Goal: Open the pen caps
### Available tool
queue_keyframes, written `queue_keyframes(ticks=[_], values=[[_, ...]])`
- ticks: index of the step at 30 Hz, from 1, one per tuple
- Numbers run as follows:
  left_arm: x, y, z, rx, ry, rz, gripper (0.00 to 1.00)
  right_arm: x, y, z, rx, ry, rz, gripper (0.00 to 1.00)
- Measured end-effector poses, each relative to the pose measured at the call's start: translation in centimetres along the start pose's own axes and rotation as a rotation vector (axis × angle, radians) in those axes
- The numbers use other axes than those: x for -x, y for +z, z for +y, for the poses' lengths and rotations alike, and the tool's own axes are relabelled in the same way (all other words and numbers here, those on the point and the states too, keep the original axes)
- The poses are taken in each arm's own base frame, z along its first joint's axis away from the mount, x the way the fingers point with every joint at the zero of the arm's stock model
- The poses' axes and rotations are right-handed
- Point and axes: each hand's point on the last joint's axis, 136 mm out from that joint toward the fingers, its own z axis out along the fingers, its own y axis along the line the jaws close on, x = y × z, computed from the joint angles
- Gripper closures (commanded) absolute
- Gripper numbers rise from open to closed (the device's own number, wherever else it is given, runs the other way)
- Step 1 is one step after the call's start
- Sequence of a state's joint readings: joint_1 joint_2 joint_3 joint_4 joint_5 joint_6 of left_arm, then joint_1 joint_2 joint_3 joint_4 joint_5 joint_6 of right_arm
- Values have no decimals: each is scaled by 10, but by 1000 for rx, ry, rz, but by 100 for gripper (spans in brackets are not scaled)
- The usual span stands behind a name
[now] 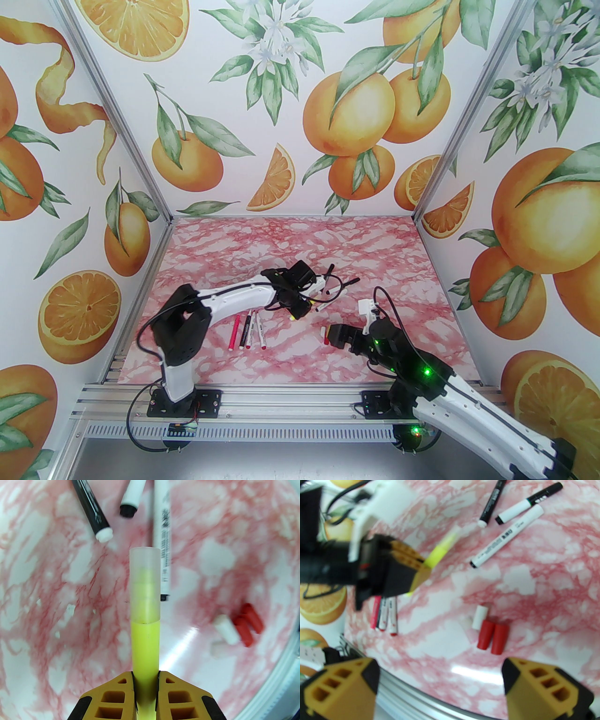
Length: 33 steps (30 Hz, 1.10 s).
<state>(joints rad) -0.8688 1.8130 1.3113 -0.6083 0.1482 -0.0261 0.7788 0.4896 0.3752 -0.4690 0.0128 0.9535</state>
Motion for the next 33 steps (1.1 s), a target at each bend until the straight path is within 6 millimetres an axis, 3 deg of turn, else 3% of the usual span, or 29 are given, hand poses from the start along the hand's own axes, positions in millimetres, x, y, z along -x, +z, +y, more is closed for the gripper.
queue_keyframes(ticks=[7,13,19,33], values=[[-1,-27,-25,-143,-103,-116,83,30,4,15,53,103,-146,39],[-3,-40,-41,-247,-166,-178,83,42,20,14,5,123,-185,40],[3,-53,-51,-311,-182,-237,82,54,35,31,14,123,-192,40],[5,-58,-67,-349,-162,-261,82,67,56,51,28,118,-185,52]])
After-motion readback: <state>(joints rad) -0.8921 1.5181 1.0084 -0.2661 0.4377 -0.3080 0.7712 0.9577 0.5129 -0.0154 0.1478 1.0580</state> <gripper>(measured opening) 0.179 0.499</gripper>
